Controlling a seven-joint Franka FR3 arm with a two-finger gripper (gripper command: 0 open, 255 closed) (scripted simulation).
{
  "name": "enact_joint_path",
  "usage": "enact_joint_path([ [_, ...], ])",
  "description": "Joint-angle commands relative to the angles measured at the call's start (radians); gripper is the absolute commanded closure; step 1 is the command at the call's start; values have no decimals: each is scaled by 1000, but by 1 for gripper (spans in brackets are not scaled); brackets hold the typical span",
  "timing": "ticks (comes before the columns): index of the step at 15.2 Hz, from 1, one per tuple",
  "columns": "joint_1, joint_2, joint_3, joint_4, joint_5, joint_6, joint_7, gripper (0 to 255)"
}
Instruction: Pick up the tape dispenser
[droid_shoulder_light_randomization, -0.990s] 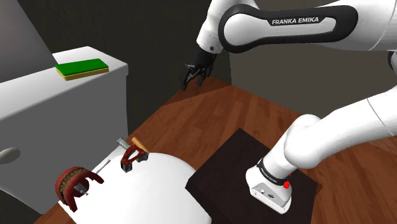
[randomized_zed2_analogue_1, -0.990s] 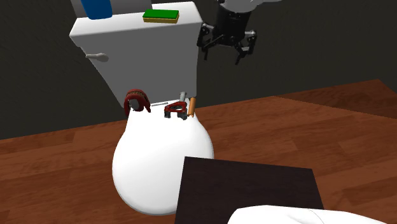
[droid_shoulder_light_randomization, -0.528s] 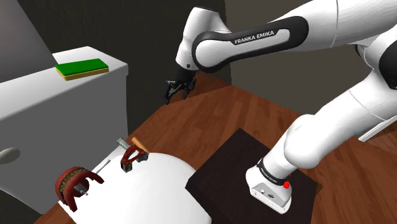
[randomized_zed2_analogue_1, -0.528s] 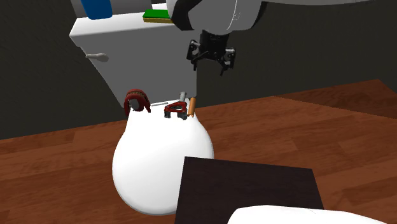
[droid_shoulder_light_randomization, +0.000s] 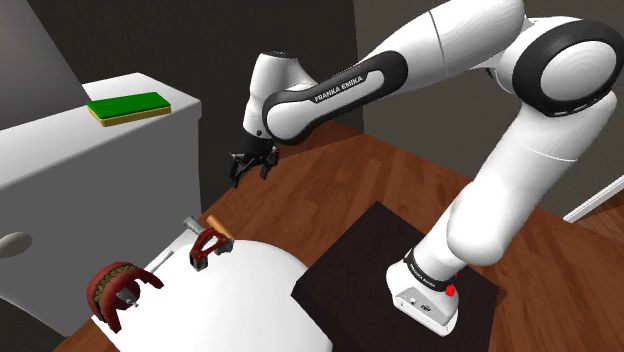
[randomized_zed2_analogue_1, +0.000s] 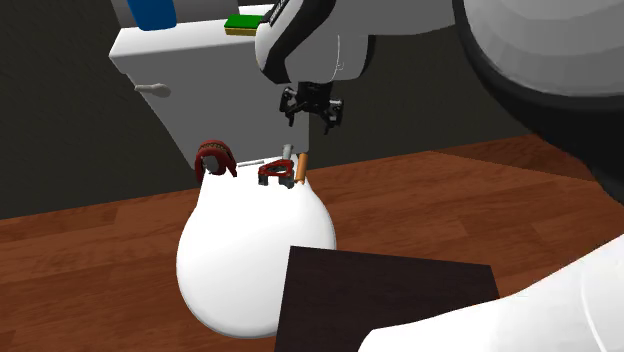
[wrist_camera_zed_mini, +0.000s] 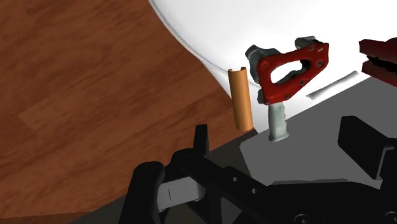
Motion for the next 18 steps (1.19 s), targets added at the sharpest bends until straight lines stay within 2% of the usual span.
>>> enact_joint_path([
  [1, 9, 84, -2, 45, -26, 24, 31, 0],
  [9, 85, 401, -37, 249, -100, 86, 139, 0],
  [17, 167, 719, -73, 534, -120, 77, 199, 0],
  [18, 168, 723, -74, 539, -120, 76, 199, 0],
])
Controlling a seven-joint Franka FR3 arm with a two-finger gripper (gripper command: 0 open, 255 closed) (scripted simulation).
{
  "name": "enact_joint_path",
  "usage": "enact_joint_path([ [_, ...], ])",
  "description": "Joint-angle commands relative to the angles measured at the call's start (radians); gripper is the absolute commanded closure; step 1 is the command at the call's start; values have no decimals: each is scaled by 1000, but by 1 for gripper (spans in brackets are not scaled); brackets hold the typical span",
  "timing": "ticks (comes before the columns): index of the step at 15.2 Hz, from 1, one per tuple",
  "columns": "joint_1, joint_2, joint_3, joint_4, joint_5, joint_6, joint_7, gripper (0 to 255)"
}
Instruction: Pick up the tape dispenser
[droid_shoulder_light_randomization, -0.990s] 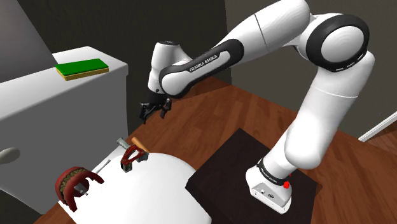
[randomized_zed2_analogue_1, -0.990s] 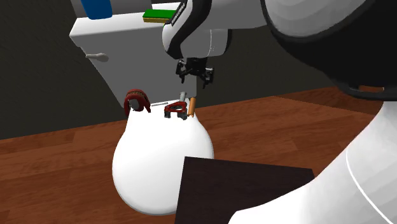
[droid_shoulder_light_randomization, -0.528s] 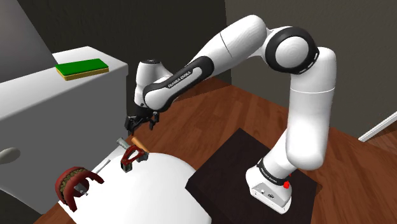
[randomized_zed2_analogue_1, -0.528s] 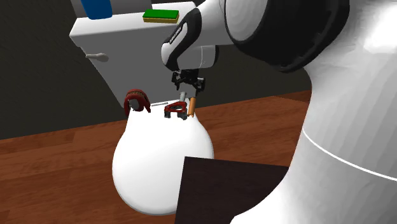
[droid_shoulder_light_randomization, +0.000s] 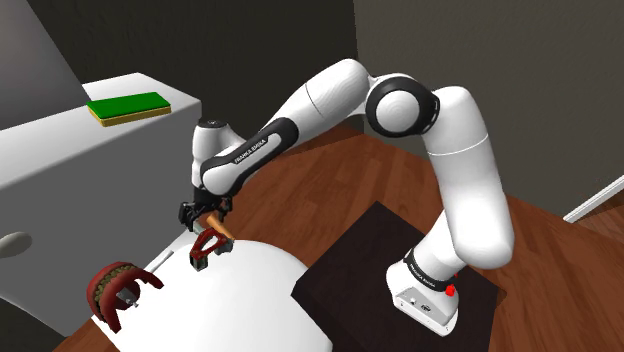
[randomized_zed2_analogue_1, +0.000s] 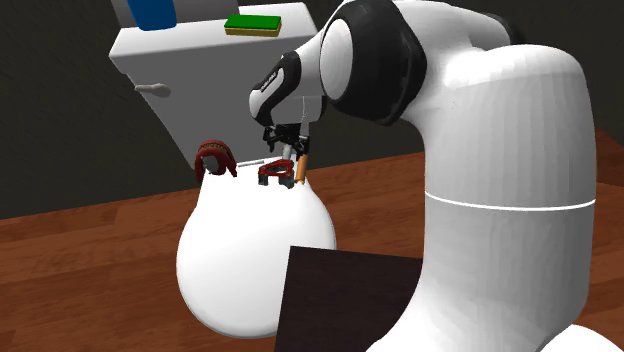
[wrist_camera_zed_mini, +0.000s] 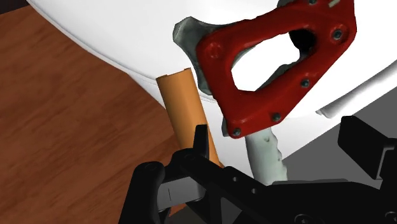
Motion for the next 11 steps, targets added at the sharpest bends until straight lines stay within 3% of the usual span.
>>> enact_joint_path([
  [1, 10, 41, -5, 39, -3, 0, 4, 0],
  [9, 21, 117, -17, 74, -11, 40, 0, 0],
  [10, 21, 115, -17, 72, -11, 41, 0, 255],
  [11, 20, 115, -17, 71, -11, 41, -1, 255],
])
